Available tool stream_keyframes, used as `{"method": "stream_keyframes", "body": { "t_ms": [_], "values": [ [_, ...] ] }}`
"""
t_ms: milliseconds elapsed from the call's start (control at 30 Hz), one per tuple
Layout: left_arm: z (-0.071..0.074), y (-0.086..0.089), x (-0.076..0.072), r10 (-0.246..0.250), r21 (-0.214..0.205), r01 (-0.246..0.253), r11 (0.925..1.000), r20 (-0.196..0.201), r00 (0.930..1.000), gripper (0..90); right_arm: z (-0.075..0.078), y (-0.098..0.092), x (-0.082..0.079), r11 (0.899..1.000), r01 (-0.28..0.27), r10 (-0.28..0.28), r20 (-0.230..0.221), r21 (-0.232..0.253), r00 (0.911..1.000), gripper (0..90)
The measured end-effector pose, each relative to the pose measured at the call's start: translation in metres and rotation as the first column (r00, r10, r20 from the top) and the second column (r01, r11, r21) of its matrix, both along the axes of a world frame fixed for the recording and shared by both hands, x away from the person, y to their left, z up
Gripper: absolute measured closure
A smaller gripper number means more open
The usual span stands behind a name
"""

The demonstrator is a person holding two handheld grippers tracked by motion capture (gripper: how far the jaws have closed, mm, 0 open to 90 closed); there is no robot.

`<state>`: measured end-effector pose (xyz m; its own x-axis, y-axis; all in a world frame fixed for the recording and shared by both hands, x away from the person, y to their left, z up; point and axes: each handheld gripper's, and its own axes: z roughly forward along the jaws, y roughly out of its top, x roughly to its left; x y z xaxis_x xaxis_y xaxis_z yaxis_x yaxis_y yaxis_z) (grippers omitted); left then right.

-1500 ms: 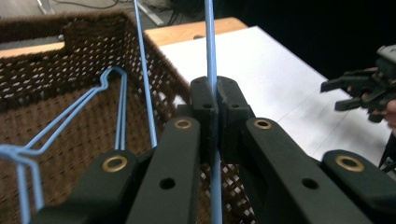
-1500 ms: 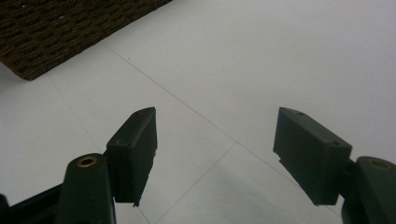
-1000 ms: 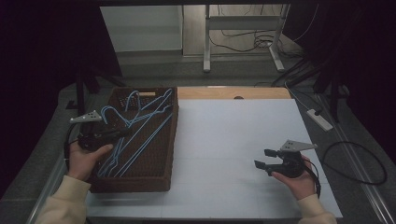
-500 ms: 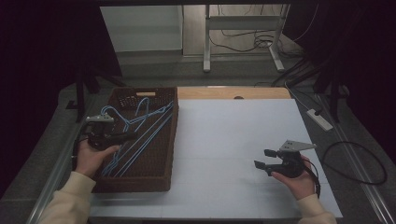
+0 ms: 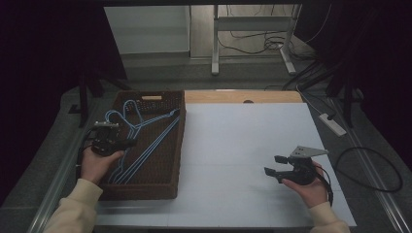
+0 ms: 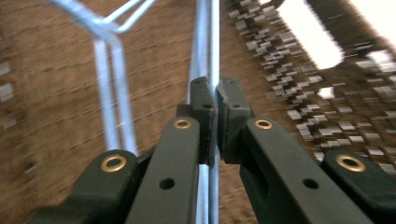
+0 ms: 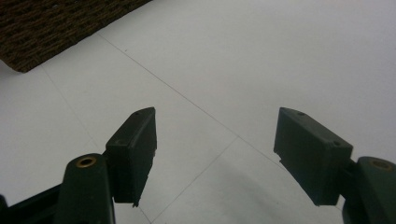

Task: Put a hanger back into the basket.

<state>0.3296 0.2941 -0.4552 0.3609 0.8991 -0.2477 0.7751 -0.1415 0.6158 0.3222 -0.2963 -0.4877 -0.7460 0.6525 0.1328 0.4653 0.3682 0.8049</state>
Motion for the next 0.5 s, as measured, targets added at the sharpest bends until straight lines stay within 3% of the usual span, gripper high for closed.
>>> {"method": "stream_keyframes", "body": {
  "t_ms": [100,233,267,300,333,367,433,467,500],
  "values": [
    [-0.005,0.001,0.004,0.04,0.051,-0.038,0.998,-0.045,0.9982,84.9,0.0,0.0,0.0,1.0,-0.001,0.001,-0.003,-0.002,1.0,30.4],
    [-0.007,0.002,0.007,0.066,0.079,-0.061,0.995,-0.054,0.9964,81.3,-0.001,0.0,0.0,1.0,-0.001,0.001,-0.009,-0.003,1.0,30.2],
    [-0.007,0.002,0.008,0.063,0.082,-0.058,0.995,-0.06,0.9962,77.7,-0.001,0.0,0.0,1.0,-0.002,0.002,-0.009,-0.003,1.0,30.2],
    [-0.009,0.0,0.009,0.069,0.124,-0.061,0.9904,-0.059,0.9959,72.8,-0.001,0.0,0.0,1.0,-0.002,0.002,-0.009,-0.004,1.0,30.2],
    [-0.009,0.0,0.009,0.069,0.124,-0.061,0.9904,-0.059,0.9959,63.9,-0.001,0.0,0.0,1.0,-0.003,0.003,-0.009,-0.004,1.0,30.1],
    [-0.008,-0.001,0.008,0.077,0.138,-0.07,0.9879,-0.044,0.9961,63.9,-0.001,0.0,0.0,1.0,-0.003,0.003,-0.009,-0.004,1.0,30.1],
    [-0.002,-0.004,0.003,0.079,0.157,-0.08,0.9843,0.014,0.9968,52.5,-0.001,0.0,0.0,1.0,-0.003,0.003,-0.007,-0.004,1.0,30.1],
    [0.0,-0.004,0.001,0.077,0.156,-0.082,0.9844,0.033,0.9965,43.6,0.0,-0.001,0.0,1.0,-0.001,0.001,-0.008,-0.005,1.0,30.1],
    [0.006,-0.005,-0.004,0.079,0.148,-0.089,0.985,0.074,0.9942,40.6,0.0,-0.001,0.0,1.0,-0.001,0.001,-0.008,-0.005,1.0,30.1]
  ]
}}
